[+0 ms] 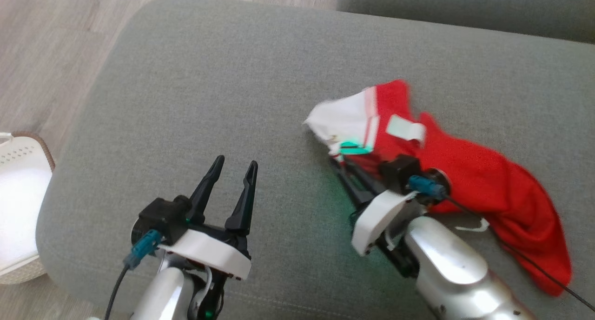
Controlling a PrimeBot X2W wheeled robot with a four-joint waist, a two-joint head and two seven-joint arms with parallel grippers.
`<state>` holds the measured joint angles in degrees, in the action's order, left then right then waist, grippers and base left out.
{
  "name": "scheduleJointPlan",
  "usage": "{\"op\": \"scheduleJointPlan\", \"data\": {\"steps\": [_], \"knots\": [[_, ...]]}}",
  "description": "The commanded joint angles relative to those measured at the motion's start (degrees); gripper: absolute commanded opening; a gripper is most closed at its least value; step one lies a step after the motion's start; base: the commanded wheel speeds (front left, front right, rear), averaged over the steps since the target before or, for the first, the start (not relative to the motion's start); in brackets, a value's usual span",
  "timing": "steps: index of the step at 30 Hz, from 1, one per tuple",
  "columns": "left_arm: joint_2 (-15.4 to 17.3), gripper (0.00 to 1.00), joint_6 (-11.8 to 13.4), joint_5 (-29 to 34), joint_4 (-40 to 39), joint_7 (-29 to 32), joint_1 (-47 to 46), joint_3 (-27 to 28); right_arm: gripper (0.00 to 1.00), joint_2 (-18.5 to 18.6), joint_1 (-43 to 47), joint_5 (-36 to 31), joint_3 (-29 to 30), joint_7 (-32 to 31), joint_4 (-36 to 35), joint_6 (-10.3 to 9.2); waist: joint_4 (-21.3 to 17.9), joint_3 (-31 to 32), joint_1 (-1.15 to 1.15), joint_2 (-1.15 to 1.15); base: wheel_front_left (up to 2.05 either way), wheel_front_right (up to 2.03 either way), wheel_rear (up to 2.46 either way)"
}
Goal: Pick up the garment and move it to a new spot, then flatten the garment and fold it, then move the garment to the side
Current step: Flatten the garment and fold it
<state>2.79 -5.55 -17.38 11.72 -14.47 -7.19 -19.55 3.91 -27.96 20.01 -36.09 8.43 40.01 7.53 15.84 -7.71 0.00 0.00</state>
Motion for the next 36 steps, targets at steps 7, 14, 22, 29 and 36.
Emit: {"op": "scheduleJointPlan", "data": {"steps": [7,14,22,29,36], "knots": [[0.09,1.00,0.07,0.25,-1.44,-0.52,-0.75,2.41,1.00,-1.02,-1.71,4.70,-8.98,-0.87,-2.73,-0.04,0.33,1.71,0.00,0.00,0.00,0.00,0.00],[0.09,1.00,0.15,0.89,-1.23,-0.52,0.27,3.49,1.00,-0.60,-1.90,4.65,-7.85,0.23,0.12,-0.04,-1.23,3.37,0.00,0.00,0.00,0.00,0.00],[0.09,1.00,0.10,1.61,-2.50,-0.52,0.90,5.24,1.00,4.39,1.60,2.87,0.42,3.04,-4.97,-0.04,-4.53,5.59,0.00,0.00,0.00,0.00,0.00],[0.09,1.00,0.29,1.85,-3.59,-0.52,1.93,6.50,1.00,6.18,9.43,-3.22,15.99,4.99,-14.40,-0.04,-7.32,6.46,0.00,0.00,0.00,0.00,0.00],[0.09,1.00,0.03,1.75,-3.20,-0.52,3.33,6.66,1.00,1.44,20.58,-10.53,31.75,4.78,-23.69,-0.04,-9.52,7.08,0.00,0.00,0.00,0.00,0.00]]}}
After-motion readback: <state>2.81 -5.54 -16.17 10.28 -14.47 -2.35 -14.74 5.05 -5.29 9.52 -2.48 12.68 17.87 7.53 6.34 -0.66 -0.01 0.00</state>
